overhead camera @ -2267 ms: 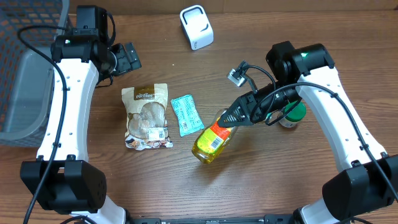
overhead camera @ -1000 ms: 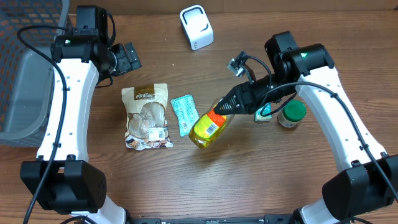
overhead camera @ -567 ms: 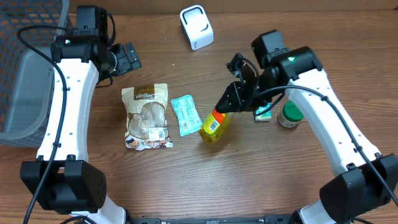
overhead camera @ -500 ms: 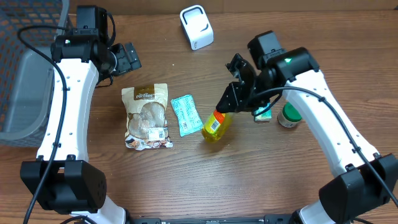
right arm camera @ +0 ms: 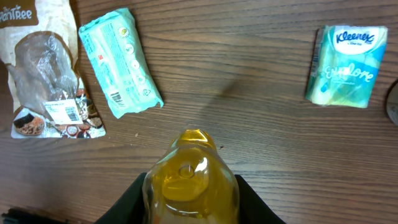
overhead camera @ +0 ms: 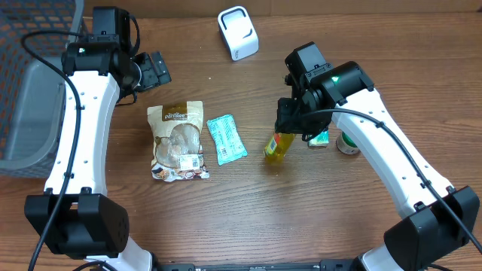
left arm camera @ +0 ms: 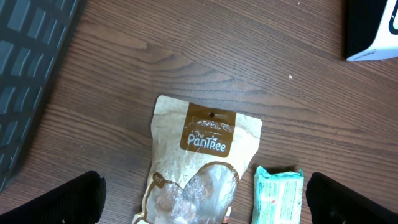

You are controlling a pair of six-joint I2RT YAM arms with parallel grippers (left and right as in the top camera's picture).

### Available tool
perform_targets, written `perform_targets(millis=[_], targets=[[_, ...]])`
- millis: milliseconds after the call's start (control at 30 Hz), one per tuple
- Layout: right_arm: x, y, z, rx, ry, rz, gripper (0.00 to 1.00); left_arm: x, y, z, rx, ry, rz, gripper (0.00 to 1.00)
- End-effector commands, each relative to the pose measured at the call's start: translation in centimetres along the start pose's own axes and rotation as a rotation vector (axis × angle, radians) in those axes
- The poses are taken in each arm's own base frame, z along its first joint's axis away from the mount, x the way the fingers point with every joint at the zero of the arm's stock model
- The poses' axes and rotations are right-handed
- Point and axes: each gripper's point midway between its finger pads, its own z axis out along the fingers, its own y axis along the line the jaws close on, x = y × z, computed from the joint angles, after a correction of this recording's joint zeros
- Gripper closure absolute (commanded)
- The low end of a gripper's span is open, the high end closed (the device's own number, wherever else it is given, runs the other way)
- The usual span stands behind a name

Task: Scan the item barcode
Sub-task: 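Raise the Vim bottle upright above the table center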

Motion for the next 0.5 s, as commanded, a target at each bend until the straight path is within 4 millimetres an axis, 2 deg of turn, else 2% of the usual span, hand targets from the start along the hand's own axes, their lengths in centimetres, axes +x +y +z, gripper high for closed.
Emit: perform_targets(millis=[0,467], targets=[[-0.26,0.17,-1.01,-0.002,-0.04,0.014,0.89,-0.57,-0.31,-0.91,0.013,-0.027,0.013,0.0],[-0.12,0.11,-1.0,0.0,-0.034,0.015,0.89,-0.57,-0.31,-0.91,0.013,-0.027,0.013,0.01]])
